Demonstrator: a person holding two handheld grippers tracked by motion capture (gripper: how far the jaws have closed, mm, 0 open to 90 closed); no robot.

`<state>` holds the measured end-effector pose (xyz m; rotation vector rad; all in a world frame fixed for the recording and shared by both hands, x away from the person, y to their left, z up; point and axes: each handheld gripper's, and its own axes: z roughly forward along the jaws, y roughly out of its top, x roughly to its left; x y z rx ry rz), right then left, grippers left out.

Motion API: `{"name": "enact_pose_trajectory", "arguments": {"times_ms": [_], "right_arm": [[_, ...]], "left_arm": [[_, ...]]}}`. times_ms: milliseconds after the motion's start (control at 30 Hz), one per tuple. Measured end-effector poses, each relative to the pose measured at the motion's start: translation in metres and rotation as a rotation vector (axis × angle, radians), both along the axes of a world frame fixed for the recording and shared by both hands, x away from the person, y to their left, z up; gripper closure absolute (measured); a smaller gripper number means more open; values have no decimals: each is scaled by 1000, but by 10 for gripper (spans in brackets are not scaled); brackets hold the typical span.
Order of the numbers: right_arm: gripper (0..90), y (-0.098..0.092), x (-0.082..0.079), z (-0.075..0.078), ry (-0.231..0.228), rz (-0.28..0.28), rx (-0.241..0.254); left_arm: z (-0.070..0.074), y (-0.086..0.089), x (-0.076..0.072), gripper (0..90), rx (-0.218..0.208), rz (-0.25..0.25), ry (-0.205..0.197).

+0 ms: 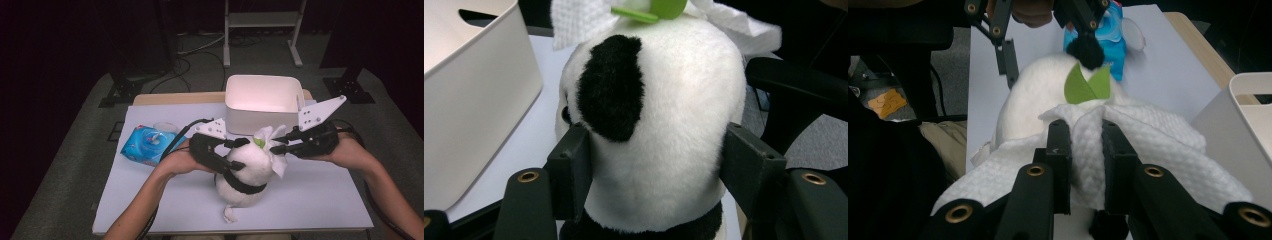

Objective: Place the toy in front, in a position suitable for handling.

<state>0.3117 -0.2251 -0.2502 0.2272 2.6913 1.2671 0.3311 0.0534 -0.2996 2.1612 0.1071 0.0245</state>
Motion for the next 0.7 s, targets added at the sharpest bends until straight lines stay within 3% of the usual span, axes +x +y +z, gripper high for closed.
{"name": "enact_pose_trajectory", "arguments": {"times_ms": [133,200,267,433,500,600,700], "right_arm": [[769,8,-3,9,-20,19,0],[769,13,-4,11,-28,25,-26],[769,17,-4,8,-42,18,-84],[769,4,-5,-2,-14,-18,-89],[769,-2,-5,-7,-7,-42,-100],[769,-13,-5,-13,23,-51,-70],[770,-20,-6,-18,24,-67,-68]], "left_arm": [[3,-19,-5,354,8,-38,-22],[3,-30,-7,352,29,-57,-32],[1,-36,-7,339,53,-53,-32],[-5,-36,-4,287,27,-52,-15],[-7,-35,-4,259,45,-32,-17],[-14,-33,-3,240,69,-28,-22],[-22,-29,-2,213,84,-19,-10]]}}
